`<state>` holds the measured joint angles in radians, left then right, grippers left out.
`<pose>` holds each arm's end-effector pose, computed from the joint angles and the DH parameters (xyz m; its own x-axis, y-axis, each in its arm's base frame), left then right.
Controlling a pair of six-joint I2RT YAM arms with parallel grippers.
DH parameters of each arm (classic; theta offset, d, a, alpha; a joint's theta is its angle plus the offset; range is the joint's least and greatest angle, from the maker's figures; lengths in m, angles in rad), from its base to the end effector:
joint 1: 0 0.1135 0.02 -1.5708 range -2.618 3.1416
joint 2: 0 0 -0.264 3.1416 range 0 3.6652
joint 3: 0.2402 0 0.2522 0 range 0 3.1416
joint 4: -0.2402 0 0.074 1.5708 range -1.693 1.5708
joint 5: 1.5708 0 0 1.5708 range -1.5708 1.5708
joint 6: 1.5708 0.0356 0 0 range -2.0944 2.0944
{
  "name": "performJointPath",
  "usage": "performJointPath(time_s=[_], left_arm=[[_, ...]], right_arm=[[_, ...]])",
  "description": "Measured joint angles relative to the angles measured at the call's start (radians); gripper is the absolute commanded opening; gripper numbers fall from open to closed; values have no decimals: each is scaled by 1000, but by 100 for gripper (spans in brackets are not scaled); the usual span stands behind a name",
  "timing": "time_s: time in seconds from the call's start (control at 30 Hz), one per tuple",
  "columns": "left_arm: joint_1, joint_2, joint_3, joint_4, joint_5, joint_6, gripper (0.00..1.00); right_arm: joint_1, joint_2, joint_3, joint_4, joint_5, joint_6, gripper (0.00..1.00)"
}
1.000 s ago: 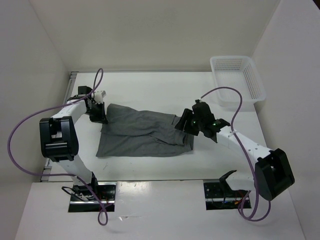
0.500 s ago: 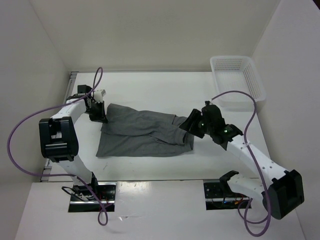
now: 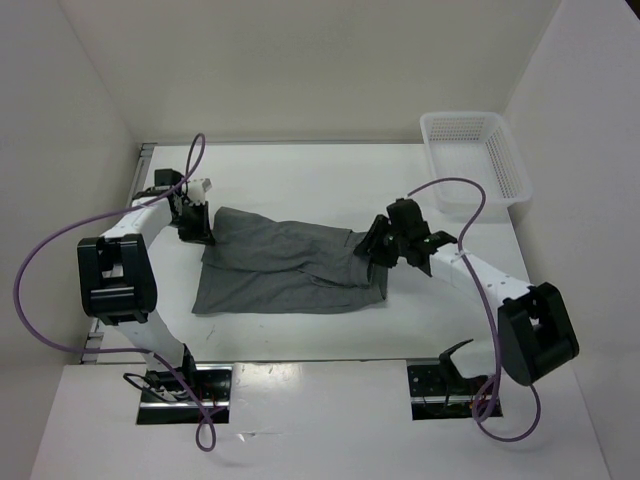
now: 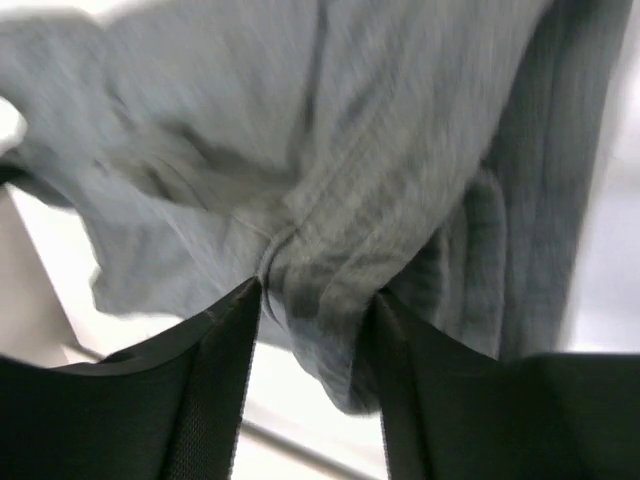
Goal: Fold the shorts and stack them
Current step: Fold the shorts
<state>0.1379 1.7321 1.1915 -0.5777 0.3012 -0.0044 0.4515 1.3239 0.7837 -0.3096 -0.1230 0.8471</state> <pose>0.3486 0.0377 0.2023 -0.8908 -0.1279 -0.4360 -0.0067 0.9632 -0.2687 0.2398 0.1211 0.2128 -0.8266 0.4257 -0.3681 0.1715 0.8135 0.5557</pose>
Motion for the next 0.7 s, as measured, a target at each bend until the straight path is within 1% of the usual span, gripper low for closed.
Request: performJointPath(time_s=[0.03,0.07,0.1,0.13,0.17,0.2,0.37,0.47,0.57,0.63,0.7], left_arm=[[0,0,0,0,0,0,0],[0,0,3,-2,0,0,0],[0,0,9,-5,0,0,0],[0,0,20,-11,-1,0,0],[0,0,47,-28,-1,0,0],[-1,0,80,-30,0,0,0],[-3,2,323,-27,15,0,0],[-3,-21,396,-5,23,0,0],[-3,-86,370,-23,39,0,0],[-4,-130,305,-46,46,0,0],[-3,-164,207,-67,45,1,0]], right_arm=[[-12,12,15,15,3,-8,37],[-28,28,32,40,6,-18,28],[-46,42,47,59,8,-33,13],[-64,57,64,74,5,-47,6],[-84,82,97,86,2,-58,2],[-98,109,130,95,1,-78,0],[-141,251,361,110,-43,-212,0],[-150,249,452,116,-82,-296,0],[-165,185,440,122,-121,-354,0],[-171,132,386,116,-151,-373,0],[-171,78,292,121,-178,-369,0]])
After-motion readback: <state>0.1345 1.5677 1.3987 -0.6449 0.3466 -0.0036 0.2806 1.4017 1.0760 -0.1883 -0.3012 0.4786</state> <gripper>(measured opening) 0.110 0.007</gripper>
